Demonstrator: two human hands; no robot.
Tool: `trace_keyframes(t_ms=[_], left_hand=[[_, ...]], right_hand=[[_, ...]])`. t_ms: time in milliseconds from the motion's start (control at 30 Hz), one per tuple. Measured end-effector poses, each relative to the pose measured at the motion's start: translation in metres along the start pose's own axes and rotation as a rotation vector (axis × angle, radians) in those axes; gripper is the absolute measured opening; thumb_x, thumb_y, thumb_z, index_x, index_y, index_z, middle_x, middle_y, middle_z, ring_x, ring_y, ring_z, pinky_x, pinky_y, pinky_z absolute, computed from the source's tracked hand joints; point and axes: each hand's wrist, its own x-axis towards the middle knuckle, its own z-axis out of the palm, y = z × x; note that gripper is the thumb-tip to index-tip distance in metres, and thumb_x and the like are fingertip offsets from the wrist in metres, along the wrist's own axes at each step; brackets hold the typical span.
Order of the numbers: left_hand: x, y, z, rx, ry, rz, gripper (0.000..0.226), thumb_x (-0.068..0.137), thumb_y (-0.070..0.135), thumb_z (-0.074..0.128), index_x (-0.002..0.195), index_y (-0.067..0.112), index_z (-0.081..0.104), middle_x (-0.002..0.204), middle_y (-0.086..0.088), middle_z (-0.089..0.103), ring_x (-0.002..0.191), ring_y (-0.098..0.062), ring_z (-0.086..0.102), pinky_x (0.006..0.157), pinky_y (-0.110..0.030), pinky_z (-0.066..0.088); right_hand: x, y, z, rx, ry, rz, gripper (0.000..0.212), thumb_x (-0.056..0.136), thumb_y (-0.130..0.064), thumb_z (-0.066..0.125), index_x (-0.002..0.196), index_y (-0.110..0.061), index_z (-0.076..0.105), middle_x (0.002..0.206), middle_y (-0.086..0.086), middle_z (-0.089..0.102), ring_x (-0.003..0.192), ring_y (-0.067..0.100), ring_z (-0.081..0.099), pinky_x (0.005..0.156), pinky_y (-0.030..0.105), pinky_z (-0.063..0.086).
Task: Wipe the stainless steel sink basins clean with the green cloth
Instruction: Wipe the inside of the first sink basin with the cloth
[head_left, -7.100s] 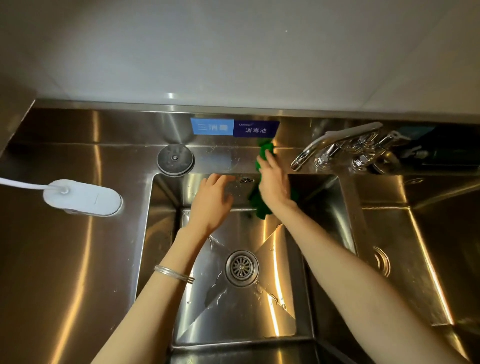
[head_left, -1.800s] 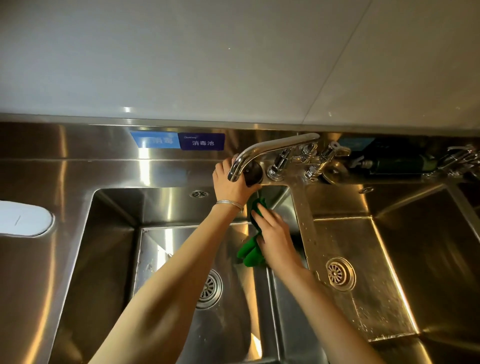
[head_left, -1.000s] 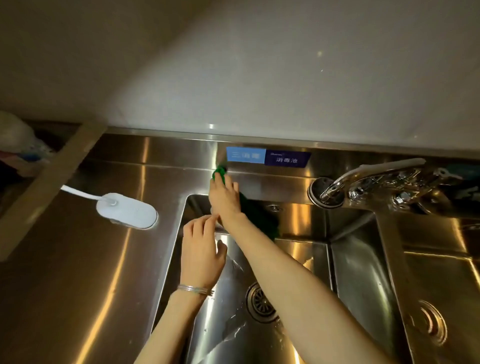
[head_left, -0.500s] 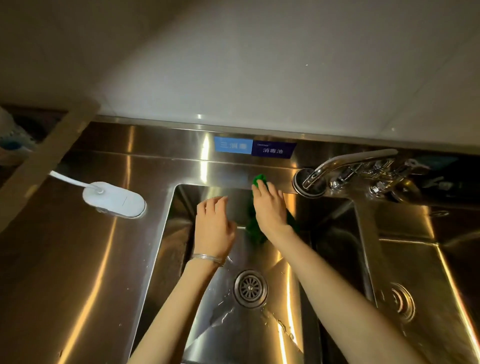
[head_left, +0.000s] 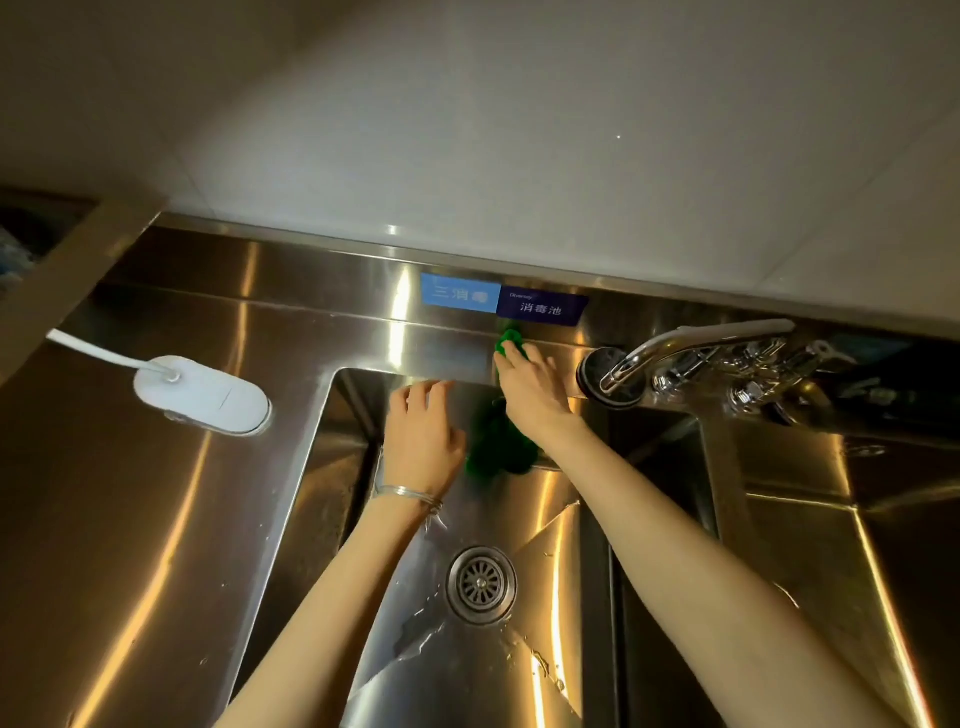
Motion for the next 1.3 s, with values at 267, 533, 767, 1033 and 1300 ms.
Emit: trace_keyframes(t_ms=[267,533,767,1033,1300], left_hand=[[0.012,0.01,-0.003,0.0,-0.015,-0.008,0.049,0.082,0.013,0.059,0.129,0.008,0.049,0.13,-0.013,0.052,0.119,-0.032,0.042,0.101,-0.036,0.036],[0.004,0.012,-0.001,0.006,-0.067,-0.012,0.048,0.078,0.013,0.059,0.126,0.007,0.052,0.124,-0.015,0.056,0.114,-0.035,0.046,0.099,-0.038,0.035],[-0.008,-0.003,-0.022,0.008,-0.04,-0.06,0.049,0.082,0.011,0.058,0.13,0.006,0.049,0.131,-0.015,0.051,0.12,-0.035,0.04,0.104,-0.039,0.031],[-0.019,-0.025,-0.025,-0.045,0.005,-0.09,0.045,0.073,0.002,0.061,0.118,0.001,0.058,0.115,-0.018,0.06,0.106,-0.04,0.048,0.093,-0.044,0.041],[-0.026,-0.067,-0.043,0.012,0.024,-0.266,0.047,0.078,0.001,0.058,0.125,0.003,0.052,0.122,-0.018,0.054,0.112,-0.037,0.041,0.097,-0.039,0.032]], right_hand=[[-0.003,-0.005,0.003,-0.032,0.034,-0.04,0.057,0.093,-0.004,0.046,0.146,-0.004,0.024,0.154,0.012,0.022,0.137,0.029,0.024,0.108,0.039,0.029],[0.001,-0.004,-0.002,-0.046,-0.014,-0.018,0.061,0.091,-0.005,0.052,0.145,-0.005,0.024,0.154,0.013,0.021,0.137,0.03,0.025,0.108,0.041,0.03],[-0.047,0.002,0.013,0.037,0.028,0.081,0.062,0.091,-0.002,0.048,0.147,-0.006,0.022,0.154,0.011,0.023,0.14,0.029,0.021,0.112,0.039,0.027],[0.026,-0.086,0.002,0.086,0.066,0.018,0.054,0.093,-0.008,0.047,0.143,-0.001,0.027,0.151,0.016,0.025,0.139,0.032,0.021,0.109,0.04,0.027],[0.044,-0.125,0.006,0.107,0.101,-0.228,0.064,0.084,-0.004,0.059,0.142,-0.003,0.031,0.15,0.012,0.027,0.135,0.029,0.027,0.105,0.037,0.03]])
